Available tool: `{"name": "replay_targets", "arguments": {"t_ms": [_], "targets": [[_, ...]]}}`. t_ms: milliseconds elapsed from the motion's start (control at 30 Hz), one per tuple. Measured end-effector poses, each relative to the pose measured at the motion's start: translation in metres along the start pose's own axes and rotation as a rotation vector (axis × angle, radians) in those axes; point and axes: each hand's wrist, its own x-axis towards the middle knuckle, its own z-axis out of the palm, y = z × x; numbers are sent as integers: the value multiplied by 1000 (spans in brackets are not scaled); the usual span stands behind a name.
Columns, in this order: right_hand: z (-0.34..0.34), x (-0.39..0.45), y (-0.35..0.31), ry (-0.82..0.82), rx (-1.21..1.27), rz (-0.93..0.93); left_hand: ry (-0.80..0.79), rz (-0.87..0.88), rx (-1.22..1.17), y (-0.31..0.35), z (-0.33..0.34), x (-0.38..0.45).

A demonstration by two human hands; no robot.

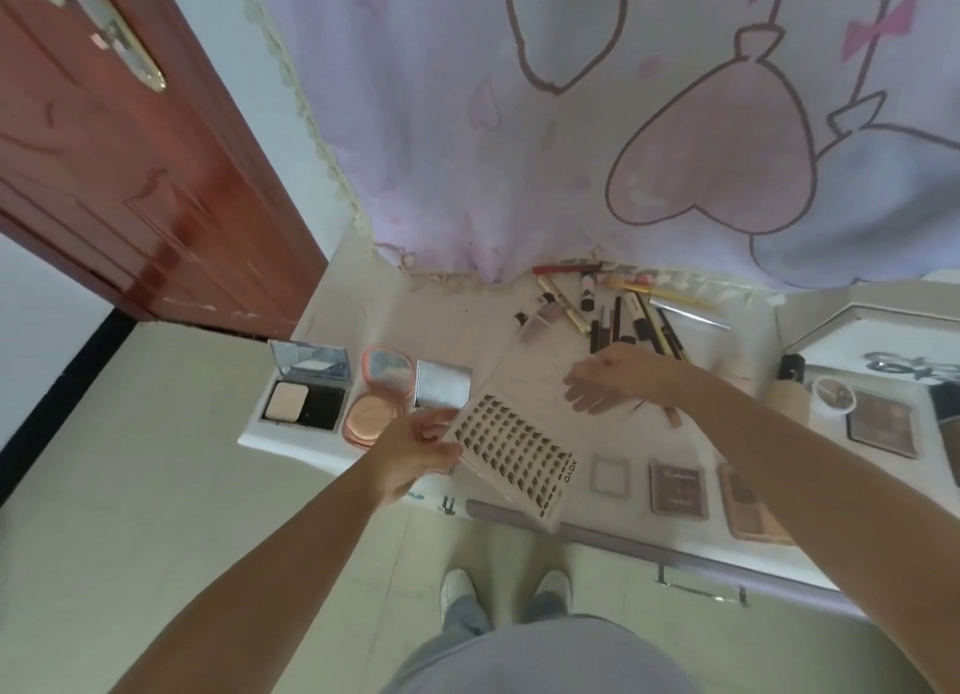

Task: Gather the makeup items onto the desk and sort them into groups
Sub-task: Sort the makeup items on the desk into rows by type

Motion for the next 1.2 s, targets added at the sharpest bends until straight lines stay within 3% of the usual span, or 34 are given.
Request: {"name": "replay_targets", "arguments": {"t_ms": [200, 567, 667, 800, 967, 1100, 1200], "targets": [[3, 15, -6, 114, -262, -19, 293, -75, 398, -42, 26, -1], [12, 47, -24, 310, -659, -97, 442, -5, 610, -71, 44, -6], [17, 47, -27, 360, -676, -177, 456, 8, 682, -73, 45, -5], [19, 39, -23, 334, -810, -200, 430, -13, 955, -74, 42, -4], [27, 0, 27, 570, -785, -272, 494, 113, 1161, -72, 37, -7], [58, -35, 84, 403, -991, -121, 428, 246, 1234, -68, 44, -3], [74, -39, 107, 369, -986, -21, 371, 281, 1247, -61, 53, 6]]}}
